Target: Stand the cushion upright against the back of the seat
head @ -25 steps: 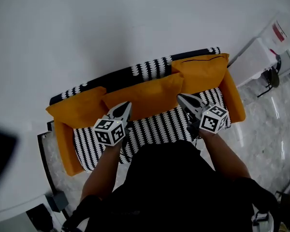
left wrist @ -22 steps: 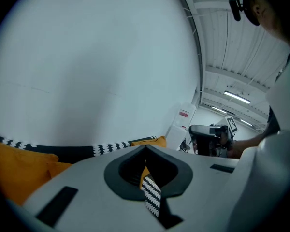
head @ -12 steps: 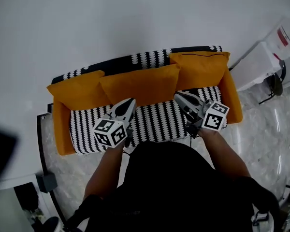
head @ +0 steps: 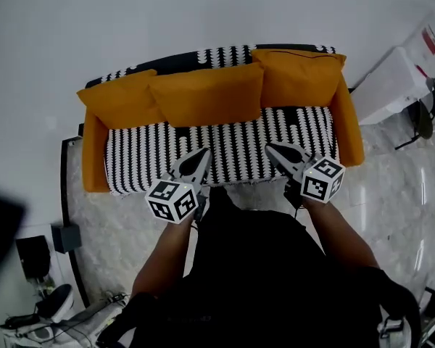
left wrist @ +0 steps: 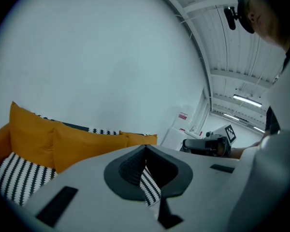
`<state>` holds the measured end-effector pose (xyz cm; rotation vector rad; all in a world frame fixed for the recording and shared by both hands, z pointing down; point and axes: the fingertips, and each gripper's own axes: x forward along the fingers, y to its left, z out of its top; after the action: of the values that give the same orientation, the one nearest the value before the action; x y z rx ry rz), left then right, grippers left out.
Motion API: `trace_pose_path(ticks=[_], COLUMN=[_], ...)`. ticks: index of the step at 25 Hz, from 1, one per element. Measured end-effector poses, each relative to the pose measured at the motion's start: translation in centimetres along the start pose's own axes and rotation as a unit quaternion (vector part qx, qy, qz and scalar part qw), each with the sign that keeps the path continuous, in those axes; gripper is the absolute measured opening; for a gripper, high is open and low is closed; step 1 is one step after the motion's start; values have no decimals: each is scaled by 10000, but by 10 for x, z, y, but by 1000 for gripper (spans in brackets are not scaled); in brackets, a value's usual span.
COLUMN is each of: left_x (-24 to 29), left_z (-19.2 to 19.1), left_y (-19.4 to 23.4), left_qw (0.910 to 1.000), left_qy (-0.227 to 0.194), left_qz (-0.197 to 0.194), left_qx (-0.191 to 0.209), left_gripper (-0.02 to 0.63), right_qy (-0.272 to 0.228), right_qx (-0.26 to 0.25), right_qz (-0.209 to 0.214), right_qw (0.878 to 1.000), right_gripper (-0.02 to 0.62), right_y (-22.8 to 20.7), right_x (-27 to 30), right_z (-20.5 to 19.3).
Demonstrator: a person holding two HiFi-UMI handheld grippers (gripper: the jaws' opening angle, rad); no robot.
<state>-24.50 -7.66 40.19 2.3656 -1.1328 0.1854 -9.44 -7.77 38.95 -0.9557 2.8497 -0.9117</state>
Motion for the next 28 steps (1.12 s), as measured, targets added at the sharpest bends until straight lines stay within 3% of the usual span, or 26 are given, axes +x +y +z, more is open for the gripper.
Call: trace_pose_path(ticks=[10,19,23,28], left_x=[-60,-70,-84,-105], left_z=[-21,-3,-9,-16], left_y=[-38,-38,-33,-28], left_qw=[9995,9990,9982,9983], left_qy=[53,-6,260,281], left_qz=[252,96,76,-38], left_qx=[168,436,527,502], left_gripper=[17,17,17,17], right_qy=[68,21,-72,-173], right_qx=[-26,-623,-693,-646], right_qz=[-77,-297,-497,-638], right_qw=[9999,9976,9963,9957], right_gripper=[35,35,35,35], right_y=[30,64,86,108], right_x=[-38,-43,-41,-37], right_z=[-33,-21,-22,-30])
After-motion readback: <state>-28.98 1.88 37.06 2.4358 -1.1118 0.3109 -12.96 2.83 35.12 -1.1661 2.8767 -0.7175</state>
